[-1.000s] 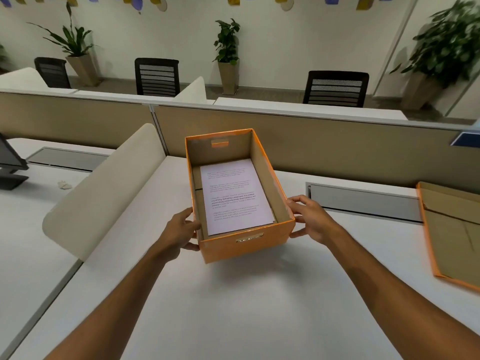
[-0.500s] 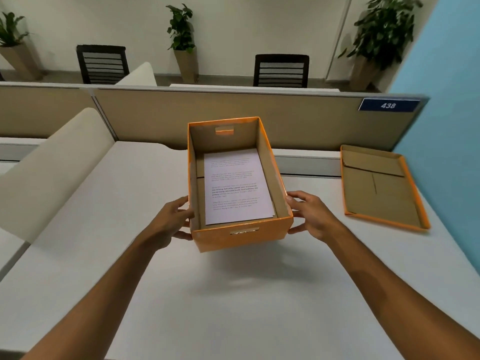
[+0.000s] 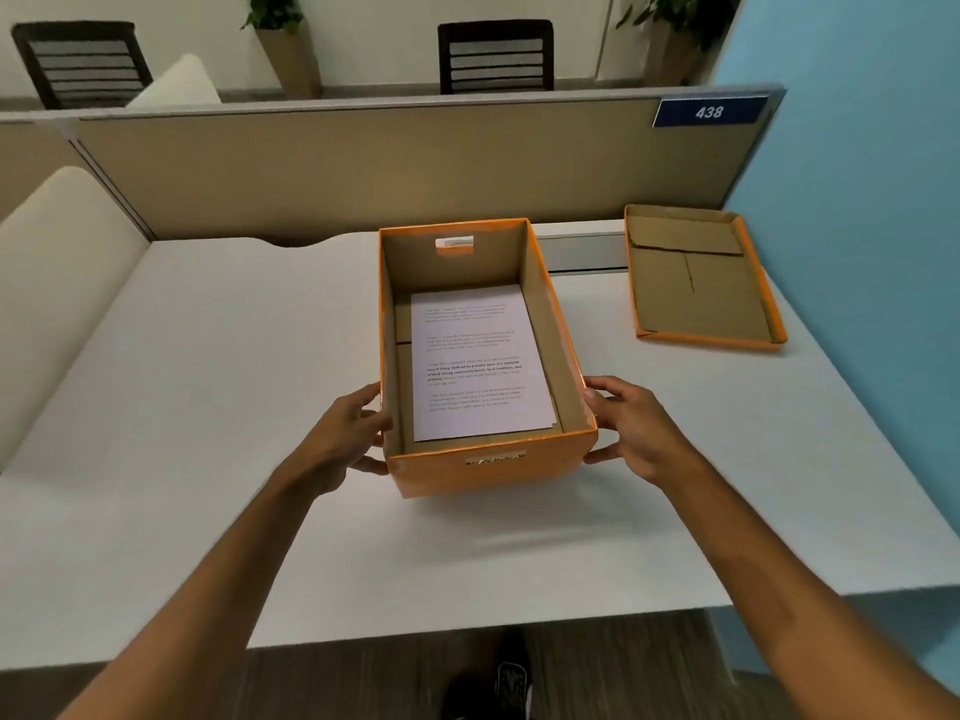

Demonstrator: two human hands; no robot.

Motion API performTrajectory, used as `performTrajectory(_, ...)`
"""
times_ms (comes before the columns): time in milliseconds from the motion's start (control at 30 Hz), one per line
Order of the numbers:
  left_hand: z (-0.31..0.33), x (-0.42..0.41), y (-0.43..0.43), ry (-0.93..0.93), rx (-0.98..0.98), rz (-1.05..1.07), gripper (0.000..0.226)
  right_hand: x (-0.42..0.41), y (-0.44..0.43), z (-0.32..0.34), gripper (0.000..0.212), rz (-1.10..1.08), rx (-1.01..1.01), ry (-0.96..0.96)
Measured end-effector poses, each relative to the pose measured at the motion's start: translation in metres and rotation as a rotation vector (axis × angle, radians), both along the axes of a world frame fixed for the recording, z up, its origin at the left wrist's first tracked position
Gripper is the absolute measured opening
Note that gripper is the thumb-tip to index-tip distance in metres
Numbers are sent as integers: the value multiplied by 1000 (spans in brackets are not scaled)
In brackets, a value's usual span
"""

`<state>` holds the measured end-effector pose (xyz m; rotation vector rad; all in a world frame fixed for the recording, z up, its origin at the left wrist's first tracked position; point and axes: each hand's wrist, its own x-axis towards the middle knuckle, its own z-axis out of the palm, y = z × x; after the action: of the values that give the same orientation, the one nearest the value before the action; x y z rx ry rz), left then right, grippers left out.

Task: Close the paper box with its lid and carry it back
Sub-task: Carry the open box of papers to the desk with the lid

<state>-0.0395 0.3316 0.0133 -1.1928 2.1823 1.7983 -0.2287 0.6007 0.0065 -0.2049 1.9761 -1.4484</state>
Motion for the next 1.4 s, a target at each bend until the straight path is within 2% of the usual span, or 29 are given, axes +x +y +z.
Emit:
performTrajectory(400,-13,40,17,-14,2,-79,51,60,26,-10,30,-78,21,-20)
performTrajectory(1000,-23,69,33,-32,-45,-84,62,105,41,-16,33,-172,23,-70)
performTrajectory(1133,-25,74,37,-33,-191,-124,62,105,41,-16,31,-167,58,-26)
performTrajectory(1400,-22,68,42,23,-676,-161,75,95,40,-15,26,-210,85,134)
